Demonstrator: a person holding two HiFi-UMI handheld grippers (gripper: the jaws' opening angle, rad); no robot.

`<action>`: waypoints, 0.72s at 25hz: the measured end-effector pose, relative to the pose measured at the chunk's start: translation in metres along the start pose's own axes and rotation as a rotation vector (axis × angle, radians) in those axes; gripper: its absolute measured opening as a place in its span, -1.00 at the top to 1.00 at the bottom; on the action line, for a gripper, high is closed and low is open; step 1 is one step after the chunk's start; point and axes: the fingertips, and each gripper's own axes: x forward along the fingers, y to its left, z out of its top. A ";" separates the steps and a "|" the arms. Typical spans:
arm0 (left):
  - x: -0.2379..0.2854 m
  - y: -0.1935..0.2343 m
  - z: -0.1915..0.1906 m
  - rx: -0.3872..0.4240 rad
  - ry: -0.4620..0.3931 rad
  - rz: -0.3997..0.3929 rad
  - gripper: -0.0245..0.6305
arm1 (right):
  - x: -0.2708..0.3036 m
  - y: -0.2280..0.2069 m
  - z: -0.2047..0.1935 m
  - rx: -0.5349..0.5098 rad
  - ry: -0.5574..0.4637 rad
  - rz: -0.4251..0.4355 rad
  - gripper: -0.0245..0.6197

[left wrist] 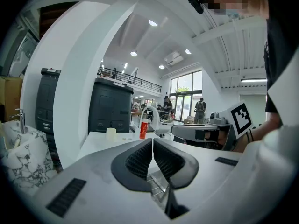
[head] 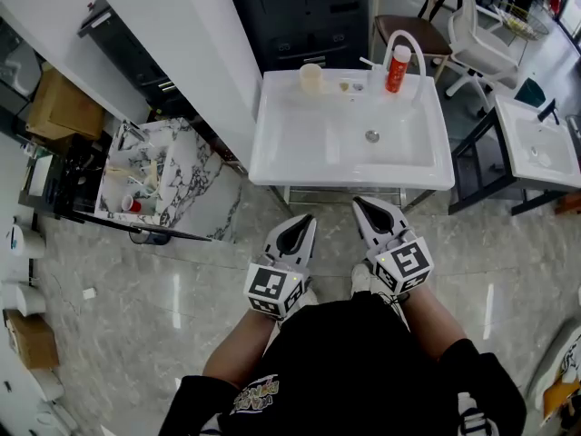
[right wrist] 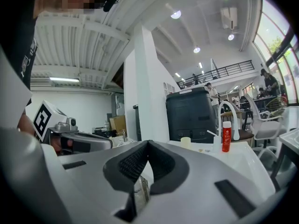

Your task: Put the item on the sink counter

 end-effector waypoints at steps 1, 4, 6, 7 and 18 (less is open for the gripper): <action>0.000 -0.001 0.000 0.001 -0.001 0.000 0.86 | 0.000 0.000 0.000 0.000 0.000 0.001 0.76; 0.000 -0.002 0.001 0.001 -0.003 0.002 0.86 | -0.002 0.001 0.000 -0.005 0.001 0.004 0.76; -0.001 -0.003 0.001 0.001 -0.006 0.003 0.86 | -0.003 0.002 0.000 -0.005 0.000 0.006 0.76; -0.001 -0.003 0.001 0.002 -0.007 0.003 0.86 | -0.003 0.002 0.000 -0.005 -0.001 0.006 0.76; -0.003 -0.006 0.001 0.007 -0.007 0.005 0.86 | -0.005 0.003 0.000 -0.005 -0.004 0.010 0.76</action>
